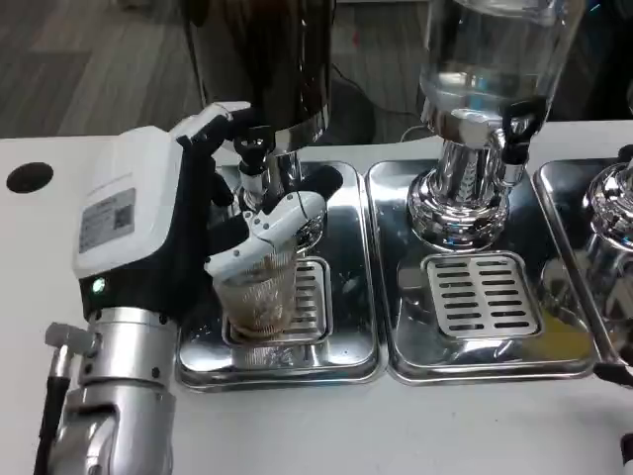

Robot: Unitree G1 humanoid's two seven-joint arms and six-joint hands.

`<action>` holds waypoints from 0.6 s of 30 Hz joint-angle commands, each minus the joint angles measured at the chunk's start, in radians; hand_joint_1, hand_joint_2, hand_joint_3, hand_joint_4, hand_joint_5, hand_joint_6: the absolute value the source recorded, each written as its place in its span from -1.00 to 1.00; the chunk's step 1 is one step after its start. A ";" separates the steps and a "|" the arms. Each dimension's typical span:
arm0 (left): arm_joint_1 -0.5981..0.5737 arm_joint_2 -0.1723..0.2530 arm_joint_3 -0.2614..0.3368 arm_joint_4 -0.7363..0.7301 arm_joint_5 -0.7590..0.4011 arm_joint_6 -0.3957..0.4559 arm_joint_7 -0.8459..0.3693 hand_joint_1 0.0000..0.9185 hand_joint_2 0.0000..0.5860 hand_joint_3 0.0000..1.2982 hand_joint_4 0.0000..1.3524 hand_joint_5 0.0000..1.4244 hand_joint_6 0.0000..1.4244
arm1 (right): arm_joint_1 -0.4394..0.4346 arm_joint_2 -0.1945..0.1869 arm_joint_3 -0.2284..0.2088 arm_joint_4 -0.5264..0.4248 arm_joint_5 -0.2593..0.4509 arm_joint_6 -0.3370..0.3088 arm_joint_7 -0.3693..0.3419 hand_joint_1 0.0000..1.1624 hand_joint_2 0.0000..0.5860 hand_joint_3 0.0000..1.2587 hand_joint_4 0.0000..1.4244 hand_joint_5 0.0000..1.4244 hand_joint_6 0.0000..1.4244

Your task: Grasp the cup under the faucet to collect the drink, then remove the cup.

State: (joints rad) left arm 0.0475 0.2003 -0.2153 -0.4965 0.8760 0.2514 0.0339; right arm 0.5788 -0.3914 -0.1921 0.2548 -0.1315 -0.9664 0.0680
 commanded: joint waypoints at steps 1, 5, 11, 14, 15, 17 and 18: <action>0.033 0.006 -0.016 0.003 0.006 -0.012 -0.020 -0.83 -0.78 -0.35 -0.42 0.02 0.30 | 0.001 0.004 0.000 -0.007 -0.004 -0.003 0.005 -0.23 0.67 -0.62 -0.89 -0.90 -1.00; 0.033 0.005 -0.017 0.001 0.006 -0.013 -0.022 -0.83 -0.78 -0.35 -0.42 0.02 0.29 | 0.002 0.004 -0.001 -0.007 -0.003 -0.004 0.004 -0.23 0.67 -0.62 -0.89 -0.90 -1.00; 0.034 0.005 -0.017 0.001 0.006 -0.015 -0.022 -0.83 -0.78 -0.36 -0.42 0.02 0.28 | 0.002 0.006 0.001 -0.008 -0.004 -0.006 0.004 -0.22 0.67 -0.62 -0.88 -0.90 -1.00; 0.034 0.004 -0.017 0.001 0.006 -0.016 -0.023 -0.83 -0.78 -0.36 -0.42 0.02 0.27 | 0.003 0.006 0.001 -0.011 -0.004 -0.008 0.004 -0.22 0.67 -0.62 -0.88 -0.90 -1.00; 0.034 0.004 -0.018 0.000 0.005 -0.016 -0.023 -0.83 -0.78 -0.36 -0.42 0.02 0.27 | 0.003 0.006 0.001 -0.013 -0.004 -0.009 0.004 -0.22 0.67 -0.62 -0.88 -0.90 -1.00; 0.035 0.004 -0.018 0.001 0.005 -0.015 -0.024 -0.83 -0.78 -0.36 -0.42 0.02 0.27 | 0.003 0.005 0.000 -0.015 -0.004 -0.010 0.004 -0.22 0.67 -0.62 -0.88 -0.90 -1.00; 0.035 0.003 -0.017 0.001 0.004 -0.015 -0.024 -0.83 -0.78 -0.36 -0.42 0.02 0.27 | 0.003 0.004 -0.001 -0.019 -0.005 -0.009 0.004 -0.22 0.67 -0.62 -0.88 -0.90 -1.00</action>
State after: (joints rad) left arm 0.0571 0.1992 -0.2157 -0.5025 0.8764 0.2443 0.0342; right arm 0.5799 -0.3914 -0.1909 0.2534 -0.1315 -0.9664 0.0680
